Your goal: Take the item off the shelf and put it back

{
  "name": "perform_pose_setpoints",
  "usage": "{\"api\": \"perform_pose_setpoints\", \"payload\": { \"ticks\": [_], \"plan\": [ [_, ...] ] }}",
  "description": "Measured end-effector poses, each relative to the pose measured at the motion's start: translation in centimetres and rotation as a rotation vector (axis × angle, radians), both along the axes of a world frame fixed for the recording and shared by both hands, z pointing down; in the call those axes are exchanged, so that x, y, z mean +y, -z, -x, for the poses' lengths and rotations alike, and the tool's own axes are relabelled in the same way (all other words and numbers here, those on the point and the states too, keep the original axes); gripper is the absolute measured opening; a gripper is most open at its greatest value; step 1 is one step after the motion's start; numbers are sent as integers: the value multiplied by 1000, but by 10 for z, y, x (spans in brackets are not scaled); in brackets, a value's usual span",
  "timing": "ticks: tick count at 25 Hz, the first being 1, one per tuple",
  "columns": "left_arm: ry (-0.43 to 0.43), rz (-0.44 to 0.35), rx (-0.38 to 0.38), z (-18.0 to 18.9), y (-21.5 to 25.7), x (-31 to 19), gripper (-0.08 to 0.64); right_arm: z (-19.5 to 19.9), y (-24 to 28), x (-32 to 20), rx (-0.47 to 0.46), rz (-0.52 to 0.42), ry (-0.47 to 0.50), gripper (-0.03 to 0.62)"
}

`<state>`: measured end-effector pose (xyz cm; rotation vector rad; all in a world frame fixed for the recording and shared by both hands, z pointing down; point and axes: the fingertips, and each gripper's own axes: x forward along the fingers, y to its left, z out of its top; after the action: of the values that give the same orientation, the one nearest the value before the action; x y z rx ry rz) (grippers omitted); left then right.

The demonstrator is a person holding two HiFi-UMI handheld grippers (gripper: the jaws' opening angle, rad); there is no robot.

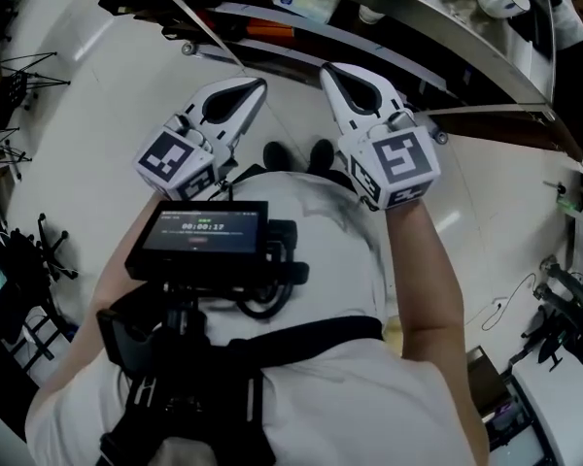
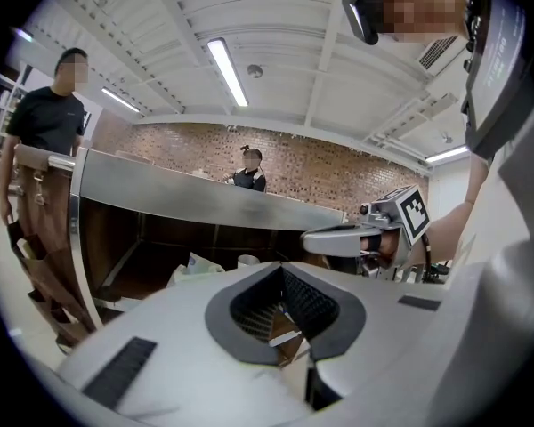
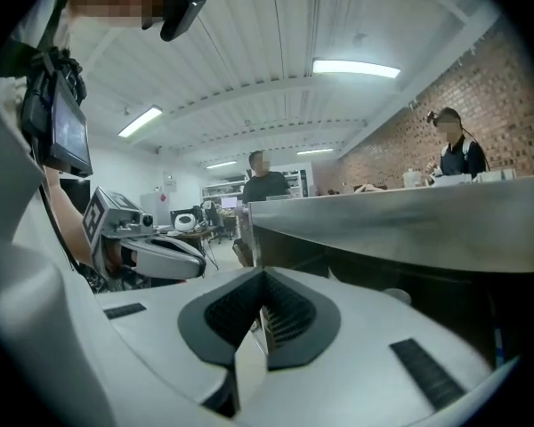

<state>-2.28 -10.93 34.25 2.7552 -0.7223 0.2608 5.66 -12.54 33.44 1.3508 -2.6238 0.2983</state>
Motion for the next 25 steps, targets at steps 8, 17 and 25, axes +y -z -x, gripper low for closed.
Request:
{"api": "perform_pose_setpoints", "payload": {
  "ticks": [8, 17, 25],
  "plan": [
    [-21, -22, 3, -1, 0, 15, 3, -2, 9, 24, 6, -19, -13, 2],
    [10, -23, -17, -49, 14, 72, 3, -38, 13, 85, -33, -22, 36, 2],
    [-13, -6, -11, -137, 1, 148, 3, -108, -6, 166, -52, 12, 58, 0]
  ]
}}
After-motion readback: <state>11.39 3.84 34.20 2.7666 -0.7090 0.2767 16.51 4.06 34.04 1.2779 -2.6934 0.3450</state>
